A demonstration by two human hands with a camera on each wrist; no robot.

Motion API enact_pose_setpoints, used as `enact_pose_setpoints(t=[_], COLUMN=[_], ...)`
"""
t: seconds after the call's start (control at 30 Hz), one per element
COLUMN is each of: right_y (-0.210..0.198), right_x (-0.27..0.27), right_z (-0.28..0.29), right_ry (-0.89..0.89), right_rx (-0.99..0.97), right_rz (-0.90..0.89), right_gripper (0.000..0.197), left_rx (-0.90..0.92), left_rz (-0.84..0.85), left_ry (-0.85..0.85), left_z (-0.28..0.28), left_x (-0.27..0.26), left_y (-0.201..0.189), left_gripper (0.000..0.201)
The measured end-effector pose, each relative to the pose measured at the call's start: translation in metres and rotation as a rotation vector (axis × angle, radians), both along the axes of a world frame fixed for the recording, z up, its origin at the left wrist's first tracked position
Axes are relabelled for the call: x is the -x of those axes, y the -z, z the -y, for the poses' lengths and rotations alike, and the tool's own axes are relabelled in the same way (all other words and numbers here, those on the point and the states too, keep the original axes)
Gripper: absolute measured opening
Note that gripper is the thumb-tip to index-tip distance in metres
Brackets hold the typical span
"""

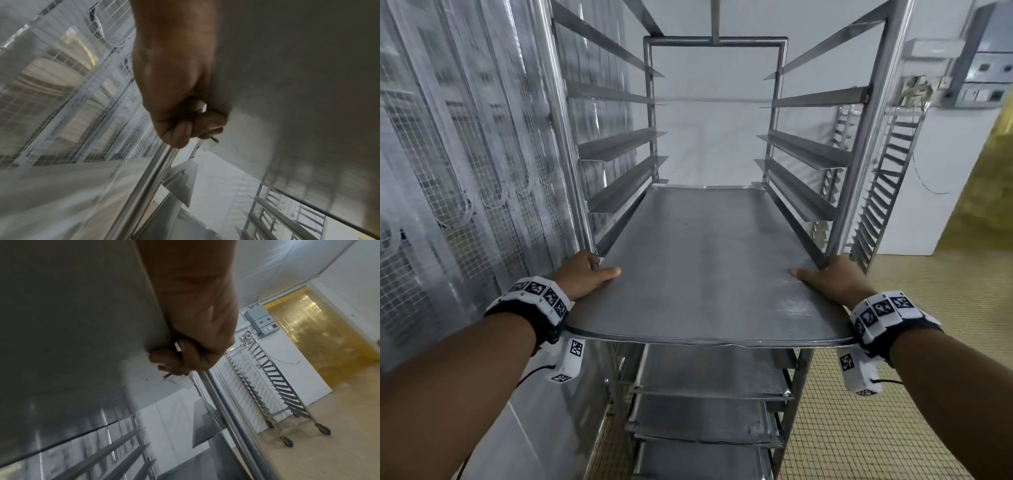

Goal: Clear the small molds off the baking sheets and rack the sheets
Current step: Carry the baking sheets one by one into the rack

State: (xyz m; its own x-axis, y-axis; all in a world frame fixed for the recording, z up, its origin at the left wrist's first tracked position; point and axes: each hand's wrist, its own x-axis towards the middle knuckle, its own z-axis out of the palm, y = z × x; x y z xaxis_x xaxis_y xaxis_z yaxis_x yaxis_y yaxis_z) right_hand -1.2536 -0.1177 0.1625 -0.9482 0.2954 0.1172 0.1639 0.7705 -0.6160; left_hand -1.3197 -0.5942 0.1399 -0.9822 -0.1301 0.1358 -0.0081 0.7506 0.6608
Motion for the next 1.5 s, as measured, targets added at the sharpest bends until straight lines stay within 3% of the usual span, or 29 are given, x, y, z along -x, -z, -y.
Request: enact_pose_setpoints(t=[0.2,0.33,0.43,0.5,0.63,0.73,0.8,0.9,1.0,1.13,1.5], right_y=[-0.017,-0.033,-0.043,-0.038,-0.013,-0.002,0.004,0.011,0.021,0.032,0.042], right_x=[-0.027,-0.059,-0.089,-0.104,-0.116,-0.120,-0.120,-0.115,-0.106,-0.087,-0.025], right_z=[-0.006,0.024,0.069,0.090,0.102,0.102,0.101,0.108,0.120,0.132,0.118], right_ry=[-0.169,-0.349,-0.509,-0.553,-0.559,-0.524,-0.503,-0.393,-0.295,-0.230,-0.256], right_rx=[-0.331,-0.408,-0.455,-0.492,-0.522,-0.485,-0.502,-0.566,-0.558,-0.485,-0.468], right_rz=[0.095,0.132,0.235,0.251,0.138,0.029,-0.018,-0.091,-0.143,-0.141,-0.172], right_gripper=[0.061,0.103,0.108,0.097,0.088,0.099,0.101,0.075,0.060,0.052,0.048], left_rx=[0.370,0.445,0.500,0.562,0.643,0.589,0.593,0.608,0.622,0.624,0.568], left_rz=[0.032,0.036,0.134,0.145,0.027,-0.070,-0.129,-0.206,-0.274,-0.268,-0.255], left_ry=[0.203,0.460,0.635,0.673,0.659,0.609,0.577,0.505,0.431,0.311,0.244], left_z=[0.003,-0.029,-0.053,-0.063,-0.068,-0.062,-0.063,-0.068,-0.073,-0.078,-0.086], left_x=[-0.031,-0.077,-0.106,-0.120,-0.139,-0.143,-0.145,-0.143,-0.136,-0.121,-0.062], left_y=[-0.026,-0.047,-0.053,-0.050,-0.031,-0.015,-0.009,-0.004,0.004,0.016,0.024], left_gripper=[0.040,0.046,0.072,0.092,0.112,0.121,0.111,0.084,0.082,0.063,0.067])
